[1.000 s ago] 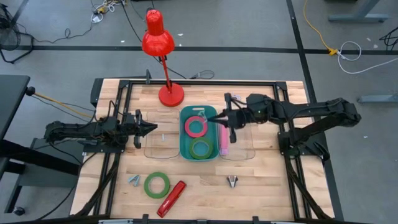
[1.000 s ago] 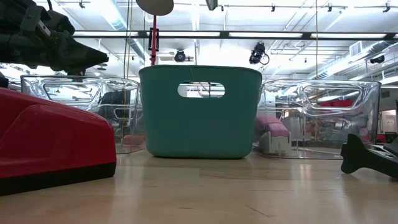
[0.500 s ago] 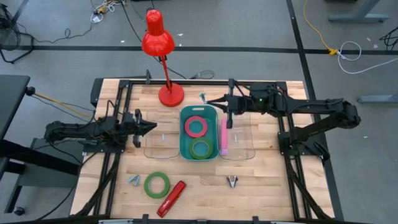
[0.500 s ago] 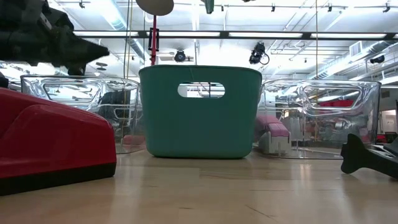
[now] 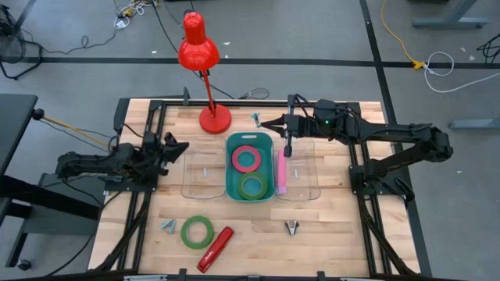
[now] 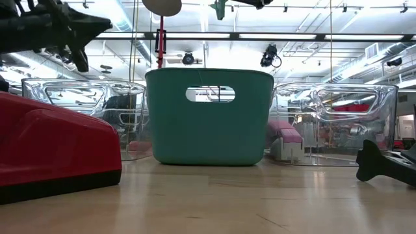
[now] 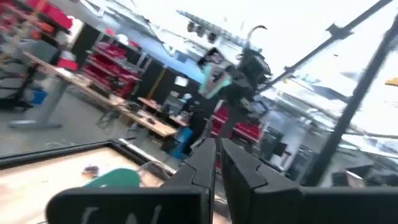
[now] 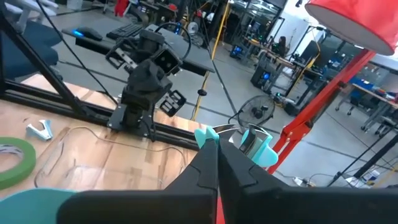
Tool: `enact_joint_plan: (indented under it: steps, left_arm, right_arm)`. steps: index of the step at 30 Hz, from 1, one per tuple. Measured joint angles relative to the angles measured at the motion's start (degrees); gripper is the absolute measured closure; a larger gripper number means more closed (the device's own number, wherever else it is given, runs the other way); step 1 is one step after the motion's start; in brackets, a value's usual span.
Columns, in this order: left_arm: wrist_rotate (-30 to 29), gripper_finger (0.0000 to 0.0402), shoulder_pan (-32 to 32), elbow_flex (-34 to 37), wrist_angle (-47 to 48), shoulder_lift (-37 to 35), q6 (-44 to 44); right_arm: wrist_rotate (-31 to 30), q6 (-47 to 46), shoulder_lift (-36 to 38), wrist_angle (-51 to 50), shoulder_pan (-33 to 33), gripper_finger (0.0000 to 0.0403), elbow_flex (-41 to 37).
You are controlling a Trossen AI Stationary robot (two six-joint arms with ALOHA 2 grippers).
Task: Pick and place Stapler, Stapler remover, tape
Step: Put the right light blue stapler remover into the left transparent bin
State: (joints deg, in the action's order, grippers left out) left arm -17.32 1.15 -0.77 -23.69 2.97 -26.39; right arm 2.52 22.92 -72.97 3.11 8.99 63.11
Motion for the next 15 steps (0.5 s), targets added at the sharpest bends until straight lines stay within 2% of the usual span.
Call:
enact_joint_plan:
  steps: [3,6,10,15]
  left_arm:
    - [-1.7,0.0367,0.0,-2.4,-0.2,1.0,2.9]
    - [-3.0,0.0340,0.0,-5.0,0.4,3.0,6.9]
    - [-5.8,0.0278,-0.1,-9.2,2.9,6.9,9.4]
    - [-6.0,0.0186,-0.1,-15.0,6.9,14.4,9.6]
  right_arm:
    - [0.0,-0.4,0.0,-0.1,0.0,0.0403,0.0]
    - [-0.1,-2.1,0.0,-0.2,0.0,0.0403,0.0]
    - [-0.1,-3.9,0.0,-0.1,0.0,0.0403,0.0]
    - [-0.1,-6.3,0.0,-0.1,0.0,0.0403,0.0]
